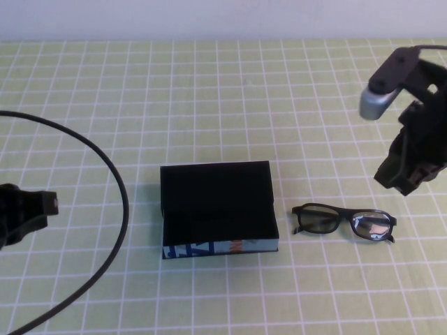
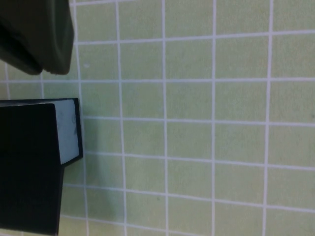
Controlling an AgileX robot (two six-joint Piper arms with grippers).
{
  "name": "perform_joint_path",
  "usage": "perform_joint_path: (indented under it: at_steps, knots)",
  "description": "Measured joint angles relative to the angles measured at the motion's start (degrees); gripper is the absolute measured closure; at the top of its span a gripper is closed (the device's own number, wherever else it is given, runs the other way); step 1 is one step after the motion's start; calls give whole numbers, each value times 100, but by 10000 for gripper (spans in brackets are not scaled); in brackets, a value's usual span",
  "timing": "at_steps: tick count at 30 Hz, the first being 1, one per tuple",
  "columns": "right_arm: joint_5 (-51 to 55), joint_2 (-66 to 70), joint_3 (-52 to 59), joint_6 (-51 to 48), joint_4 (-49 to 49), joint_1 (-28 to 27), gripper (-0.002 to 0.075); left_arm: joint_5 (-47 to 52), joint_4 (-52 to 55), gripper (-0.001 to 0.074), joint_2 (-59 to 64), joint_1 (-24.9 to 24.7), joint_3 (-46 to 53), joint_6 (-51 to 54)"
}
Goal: Return glasses to glasses case
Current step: Pick up the glasses from the table
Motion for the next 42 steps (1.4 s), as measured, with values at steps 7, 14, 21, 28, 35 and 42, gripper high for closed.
perform_joint_path:
  at_steps: [7,14,21,28,35,42]
  knots:
    - [-112,992,-263,-62,-534,374,489,27,-9,738,0,0,0,22]
    - [-436,1738,-479,-157,-720,423,316,34,-9,738,0,0,0,22]
    - [-572,2316,-610,-189,-722,423,321,67,-9,738,0,0,0,45]
    - [-591,2634,-634,-189,-615,423,445,112,-9,738,0,0,0,67]
    - [-295,2658,-847,-189,-575,423,676,159,-9,738,0,0,0,127]
    - [120,2616,-1654,-720,-211,423,692,259,-9,738,0,0,0,148]
